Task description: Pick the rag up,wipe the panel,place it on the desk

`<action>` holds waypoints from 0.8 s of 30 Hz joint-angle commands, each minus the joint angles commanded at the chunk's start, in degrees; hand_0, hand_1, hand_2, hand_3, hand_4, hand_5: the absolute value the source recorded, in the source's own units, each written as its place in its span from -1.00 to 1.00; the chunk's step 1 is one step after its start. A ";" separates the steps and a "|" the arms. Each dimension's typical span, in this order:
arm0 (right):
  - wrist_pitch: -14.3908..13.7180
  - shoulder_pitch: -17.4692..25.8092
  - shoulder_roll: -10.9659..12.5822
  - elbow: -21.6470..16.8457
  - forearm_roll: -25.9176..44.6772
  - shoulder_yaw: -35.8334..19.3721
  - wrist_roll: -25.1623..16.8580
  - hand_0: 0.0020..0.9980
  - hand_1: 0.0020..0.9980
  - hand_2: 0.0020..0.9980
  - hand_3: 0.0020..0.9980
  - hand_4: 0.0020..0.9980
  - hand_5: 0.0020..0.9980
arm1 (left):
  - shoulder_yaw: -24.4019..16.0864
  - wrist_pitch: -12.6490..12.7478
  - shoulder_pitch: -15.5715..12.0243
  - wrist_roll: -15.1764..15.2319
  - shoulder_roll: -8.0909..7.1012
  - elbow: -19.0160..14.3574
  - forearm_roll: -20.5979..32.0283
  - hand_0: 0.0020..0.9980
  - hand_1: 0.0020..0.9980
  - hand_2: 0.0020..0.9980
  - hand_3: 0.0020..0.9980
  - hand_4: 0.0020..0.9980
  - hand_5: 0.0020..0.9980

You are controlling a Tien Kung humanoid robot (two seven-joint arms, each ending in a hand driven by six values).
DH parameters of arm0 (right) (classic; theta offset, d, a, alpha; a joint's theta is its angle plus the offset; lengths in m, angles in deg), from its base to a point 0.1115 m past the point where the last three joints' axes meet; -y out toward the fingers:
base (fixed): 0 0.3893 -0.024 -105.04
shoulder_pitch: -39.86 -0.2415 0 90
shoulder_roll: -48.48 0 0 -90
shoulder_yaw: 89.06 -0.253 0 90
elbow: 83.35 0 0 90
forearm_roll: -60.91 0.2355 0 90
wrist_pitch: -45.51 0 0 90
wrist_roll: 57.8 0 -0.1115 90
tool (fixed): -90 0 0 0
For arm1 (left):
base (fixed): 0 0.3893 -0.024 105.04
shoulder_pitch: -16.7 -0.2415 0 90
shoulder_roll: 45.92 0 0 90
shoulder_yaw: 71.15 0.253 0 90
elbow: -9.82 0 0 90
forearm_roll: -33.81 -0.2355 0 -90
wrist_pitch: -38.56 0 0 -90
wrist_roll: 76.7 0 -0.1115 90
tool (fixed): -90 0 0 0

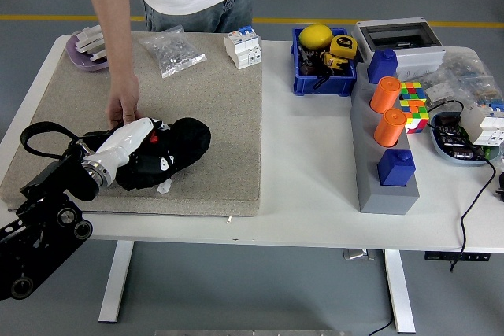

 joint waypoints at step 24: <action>-0.16 0.19 -0.08 -0.06 -0.40 -0.21 0.00 0.52 0.22 0.27 0.24 1.00 0.27 | -5.11 0.17 -4.82 -0.53 -3.21 0.43 -1.61 -0.58 -0.77 -0.03 0.00 -0.62 -1.00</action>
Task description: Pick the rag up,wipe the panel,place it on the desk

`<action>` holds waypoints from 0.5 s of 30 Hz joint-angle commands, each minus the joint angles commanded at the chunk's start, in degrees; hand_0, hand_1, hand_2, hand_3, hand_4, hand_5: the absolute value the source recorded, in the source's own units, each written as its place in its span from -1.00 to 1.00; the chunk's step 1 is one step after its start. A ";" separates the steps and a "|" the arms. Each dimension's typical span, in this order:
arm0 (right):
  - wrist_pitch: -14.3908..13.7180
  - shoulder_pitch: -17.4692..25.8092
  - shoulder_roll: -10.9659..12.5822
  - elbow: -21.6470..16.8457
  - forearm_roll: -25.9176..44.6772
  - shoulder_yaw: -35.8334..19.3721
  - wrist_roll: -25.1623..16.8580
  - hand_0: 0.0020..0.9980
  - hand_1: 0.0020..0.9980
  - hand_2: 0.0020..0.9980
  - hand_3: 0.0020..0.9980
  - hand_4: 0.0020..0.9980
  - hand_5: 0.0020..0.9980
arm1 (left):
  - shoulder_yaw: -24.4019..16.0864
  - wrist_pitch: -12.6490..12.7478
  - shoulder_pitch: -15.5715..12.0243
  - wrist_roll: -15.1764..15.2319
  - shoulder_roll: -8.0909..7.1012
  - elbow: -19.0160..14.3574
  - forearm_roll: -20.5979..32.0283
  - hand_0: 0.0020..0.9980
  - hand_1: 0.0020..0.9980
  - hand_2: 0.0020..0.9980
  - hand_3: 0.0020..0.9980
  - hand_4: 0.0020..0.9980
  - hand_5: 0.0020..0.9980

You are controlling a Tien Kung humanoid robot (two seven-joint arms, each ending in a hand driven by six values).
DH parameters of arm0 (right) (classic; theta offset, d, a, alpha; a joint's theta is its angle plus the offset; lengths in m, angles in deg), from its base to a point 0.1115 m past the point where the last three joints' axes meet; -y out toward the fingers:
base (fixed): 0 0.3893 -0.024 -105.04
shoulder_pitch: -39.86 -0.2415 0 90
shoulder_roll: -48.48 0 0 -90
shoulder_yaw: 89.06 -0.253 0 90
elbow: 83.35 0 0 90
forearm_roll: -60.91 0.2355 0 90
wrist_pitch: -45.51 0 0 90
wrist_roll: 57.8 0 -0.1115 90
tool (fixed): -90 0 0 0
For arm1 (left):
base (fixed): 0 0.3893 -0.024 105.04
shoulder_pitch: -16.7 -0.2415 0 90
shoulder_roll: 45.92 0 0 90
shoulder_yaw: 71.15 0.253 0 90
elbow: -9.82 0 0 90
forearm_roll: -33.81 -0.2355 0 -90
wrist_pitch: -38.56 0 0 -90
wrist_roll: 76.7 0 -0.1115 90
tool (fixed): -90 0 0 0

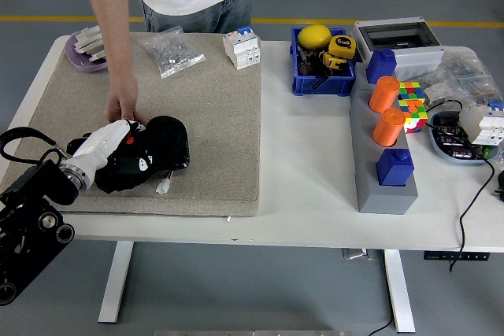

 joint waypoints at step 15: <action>0.09 0.15 0.08 0.03 0.02 -0.48 0.03 0.52 0.22 0.27 0.24 1.00 0.27 | -5.88 -0.20 -4.19 -0.03 -3.94 0.58 -0.62 -0.58 -0.76 -0.03 0.01 -0.57 -1.00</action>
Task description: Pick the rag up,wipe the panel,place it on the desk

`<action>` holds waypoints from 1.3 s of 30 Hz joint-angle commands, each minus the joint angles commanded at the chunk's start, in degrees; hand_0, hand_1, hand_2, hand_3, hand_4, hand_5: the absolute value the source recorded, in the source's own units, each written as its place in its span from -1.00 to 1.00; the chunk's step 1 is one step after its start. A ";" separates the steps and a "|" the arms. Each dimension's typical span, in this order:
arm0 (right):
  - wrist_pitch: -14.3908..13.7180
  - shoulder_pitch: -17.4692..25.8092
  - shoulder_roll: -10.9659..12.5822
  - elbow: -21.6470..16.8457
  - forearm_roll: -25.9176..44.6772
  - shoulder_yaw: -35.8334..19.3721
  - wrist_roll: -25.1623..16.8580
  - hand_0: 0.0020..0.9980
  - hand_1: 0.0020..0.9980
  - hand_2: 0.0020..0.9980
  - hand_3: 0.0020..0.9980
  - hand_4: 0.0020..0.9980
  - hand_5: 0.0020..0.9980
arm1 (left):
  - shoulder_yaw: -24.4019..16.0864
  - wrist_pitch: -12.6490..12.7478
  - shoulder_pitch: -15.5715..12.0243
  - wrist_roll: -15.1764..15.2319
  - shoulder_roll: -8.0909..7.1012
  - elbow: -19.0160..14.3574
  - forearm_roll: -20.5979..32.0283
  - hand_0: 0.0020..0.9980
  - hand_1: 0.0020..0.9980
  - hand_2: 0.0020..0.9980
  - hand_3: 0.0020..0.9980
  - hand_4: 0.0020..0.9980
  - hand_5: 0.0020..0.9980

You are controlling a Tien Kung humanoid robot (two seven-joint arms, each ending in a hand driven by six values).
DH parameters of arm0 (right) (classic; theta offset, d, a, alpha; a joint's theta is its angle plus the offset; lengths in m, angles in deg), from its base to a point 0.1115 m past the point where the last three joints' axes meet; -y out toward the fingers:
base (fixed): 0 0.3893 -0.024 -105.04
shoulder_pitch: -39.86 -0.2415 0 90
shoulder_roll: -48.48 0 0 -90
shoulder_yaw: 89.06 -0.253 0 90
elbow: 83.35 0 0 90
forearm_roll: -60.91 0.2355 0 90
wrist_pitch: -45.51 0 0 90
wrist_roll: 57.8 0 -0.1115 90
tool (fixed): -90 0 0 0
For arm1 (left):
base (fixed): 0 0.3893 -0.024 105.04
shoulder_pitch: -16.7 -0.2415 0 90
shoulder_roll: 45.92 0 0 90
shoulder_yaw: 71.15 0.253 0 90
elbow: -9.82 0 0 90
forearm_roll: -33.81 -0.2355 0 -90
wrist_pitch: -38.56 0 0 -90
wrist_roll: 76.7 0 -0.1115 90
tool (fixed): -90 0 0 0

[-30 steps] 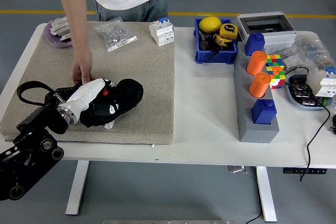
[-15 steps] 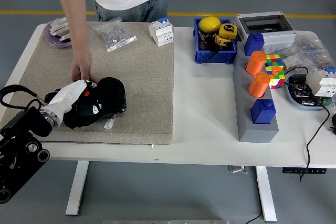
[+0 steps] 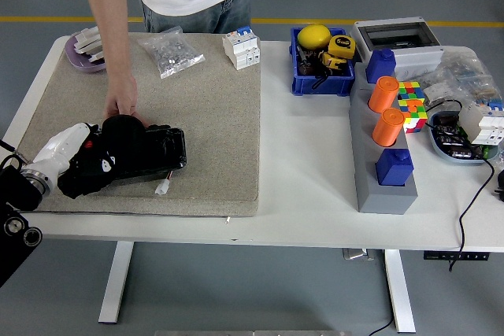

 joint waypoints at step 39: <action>0.06 -0.21 0.18 -0.13 -0.54 -0.53 0.06 0.51 0.22 0.27 0.24 1.00 0.27 | 0.72 0.26 1.44 -0.52 -2.31 -1.35 -0.45 -0.58 -0.76 -0.03 0.00 -0.58 -1.00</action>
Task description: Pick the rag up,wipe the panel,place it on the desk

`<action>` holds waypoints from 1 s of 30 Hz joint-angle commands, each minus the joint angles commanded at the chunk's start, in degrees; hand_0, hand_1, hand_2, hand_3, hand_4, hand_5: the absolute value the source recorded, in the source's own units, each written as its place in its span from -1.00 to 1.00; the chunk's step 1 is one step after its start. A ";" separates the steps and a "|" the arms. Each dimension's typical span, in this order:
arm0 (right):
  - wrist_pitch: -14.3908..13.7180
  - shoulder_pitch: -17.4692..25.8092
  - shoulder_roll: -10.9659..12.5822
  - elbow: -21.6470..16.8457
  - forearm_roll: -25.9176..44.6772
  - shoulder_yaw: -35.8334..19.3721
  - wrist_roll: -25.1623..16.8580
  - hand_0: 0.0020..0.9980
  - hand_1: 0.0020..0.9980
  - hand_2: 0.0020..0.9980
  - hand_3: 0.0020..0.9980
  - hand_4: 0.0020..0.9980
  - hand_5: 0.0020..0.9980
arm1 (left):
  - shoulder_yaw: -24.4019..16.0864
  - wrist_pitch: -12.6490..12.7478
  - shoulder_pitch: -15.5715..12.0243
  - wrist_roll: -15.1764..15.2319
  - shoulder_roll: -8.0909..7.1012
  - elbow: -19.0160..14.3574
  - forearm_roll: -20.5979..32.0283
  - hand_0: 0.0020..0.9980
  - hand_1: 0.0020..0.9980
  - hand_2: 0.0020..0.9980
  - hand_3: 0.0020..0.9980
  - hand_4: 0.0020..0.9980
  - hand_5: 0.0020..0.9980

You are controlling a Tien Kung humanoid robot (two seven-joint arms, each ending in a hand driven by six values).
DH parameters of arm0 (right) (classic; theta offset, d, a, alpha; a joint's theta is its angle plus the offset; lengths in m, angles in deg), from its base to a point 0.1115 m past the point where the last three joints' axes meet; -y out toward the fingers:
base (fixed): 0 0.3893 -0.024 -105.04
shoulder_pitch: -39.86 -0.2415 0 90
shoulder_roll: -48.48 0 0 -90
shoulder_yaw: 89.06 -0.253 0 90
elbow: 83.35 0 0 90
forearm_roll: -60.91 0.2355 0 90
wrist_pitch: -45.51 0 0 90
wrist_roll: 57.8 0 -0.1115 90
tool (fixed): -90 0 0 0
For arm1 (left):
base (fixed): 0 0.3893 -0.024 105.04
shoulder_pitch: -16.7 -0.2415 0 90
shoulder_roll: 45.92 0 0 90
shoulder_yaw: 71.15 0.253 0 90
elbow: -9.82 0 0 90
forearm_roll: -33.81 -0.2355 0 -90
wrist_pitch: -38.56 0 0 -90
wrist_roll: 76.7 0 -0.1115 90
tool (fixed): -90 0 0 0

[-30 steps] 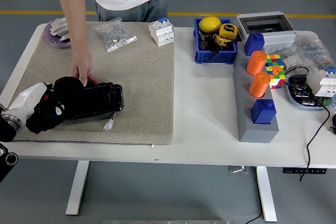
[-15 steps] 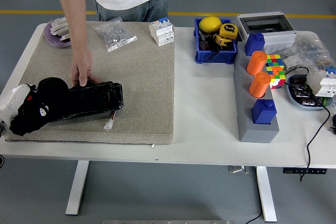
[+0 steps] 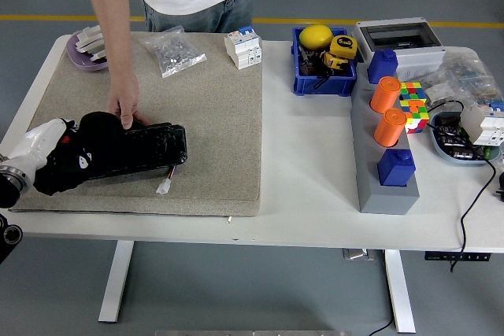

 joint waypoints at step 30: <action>0.04 -0.37 -0.01 0.00 0.24 0.92 -0.06 0.51 0.21 0.27 0.24 1.00 0.28 | 14.15 -0.65 10.93 -2.41 8.27 0.95 1.18 -0.58 -0.75 -0.03 0.00 -0.56 -1.00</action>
